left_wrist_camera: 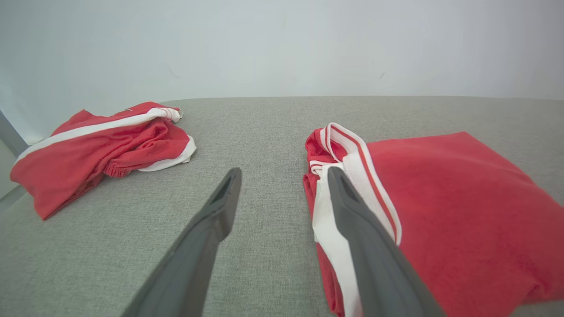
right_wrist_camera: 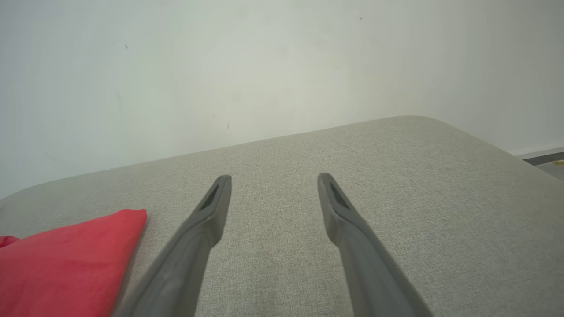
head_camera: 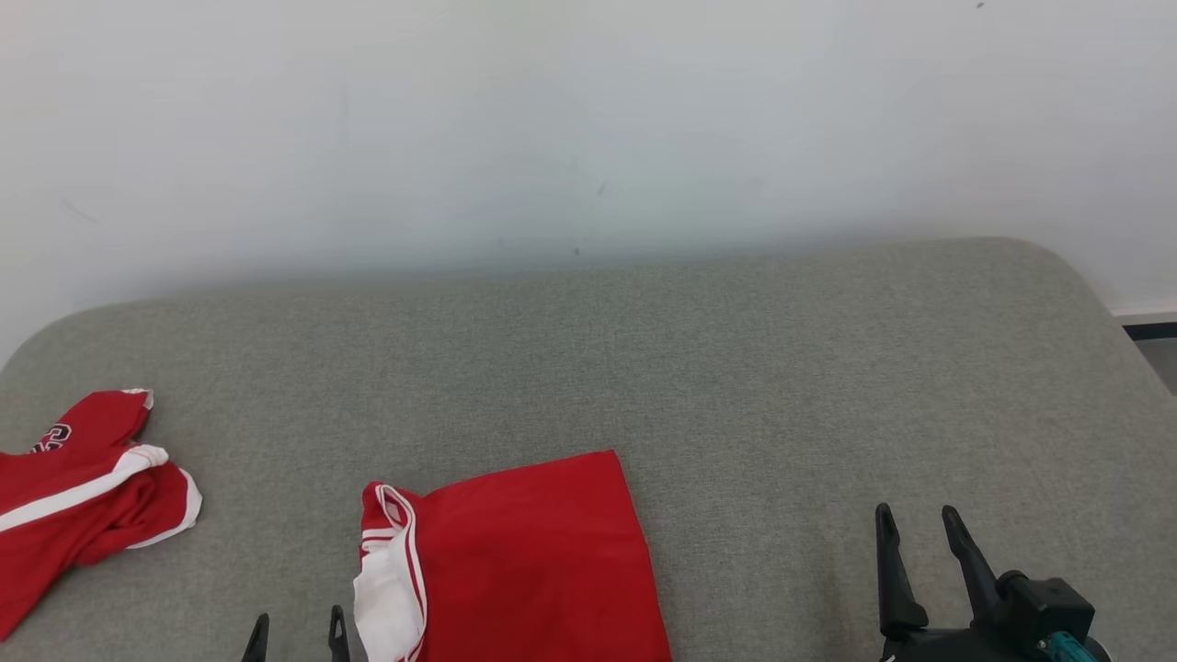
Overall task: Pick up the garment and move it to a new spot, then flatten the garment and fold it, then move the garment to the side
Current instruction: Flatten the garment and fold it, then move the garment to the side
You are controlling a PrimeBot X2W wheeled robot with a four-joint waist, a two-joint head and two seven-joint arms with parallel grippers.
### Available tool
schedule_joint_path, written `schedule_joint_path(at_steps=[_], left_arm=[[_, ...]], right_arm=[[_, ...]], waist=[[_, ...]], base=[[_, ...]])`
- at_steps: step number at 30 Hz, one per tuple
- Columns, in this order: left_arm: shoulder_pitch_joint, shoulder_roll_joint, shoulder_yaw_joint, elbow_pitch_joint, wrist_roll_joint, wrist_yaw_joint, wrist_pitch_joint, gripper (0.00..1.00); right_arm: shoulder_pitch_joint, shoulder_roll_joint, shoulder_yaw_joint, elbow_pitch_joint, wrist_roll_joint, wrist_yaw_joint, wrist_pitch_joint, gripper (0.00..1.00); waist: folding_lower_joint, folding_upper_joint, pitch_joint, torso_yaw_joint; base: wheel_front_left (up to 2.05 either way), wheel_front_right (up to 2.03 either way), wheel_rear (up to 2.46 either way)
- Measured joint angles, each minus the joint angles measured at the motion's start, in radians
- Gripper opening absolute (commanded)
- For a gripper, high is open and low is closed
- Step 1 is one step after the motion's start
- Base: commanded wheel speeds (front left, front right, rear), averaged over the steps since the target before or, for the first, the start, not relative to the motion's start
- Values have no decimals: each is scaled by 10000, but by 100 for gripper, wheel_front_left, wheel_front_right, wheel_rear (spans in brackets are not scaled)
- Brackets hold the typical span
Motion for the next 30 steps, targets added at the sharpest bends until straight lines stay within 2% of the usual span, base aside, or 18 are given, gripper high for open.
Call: schedule_joint_path(at_steps=[30], left_arm=[[7, 0, -290, -255, 44, -134, 0, 100]], right_arm=[[136, 0, 389, -13, 274, 0, -2, 100]], waist=[[0, 0, 202, 164]], base=[[0, 0, 0]])
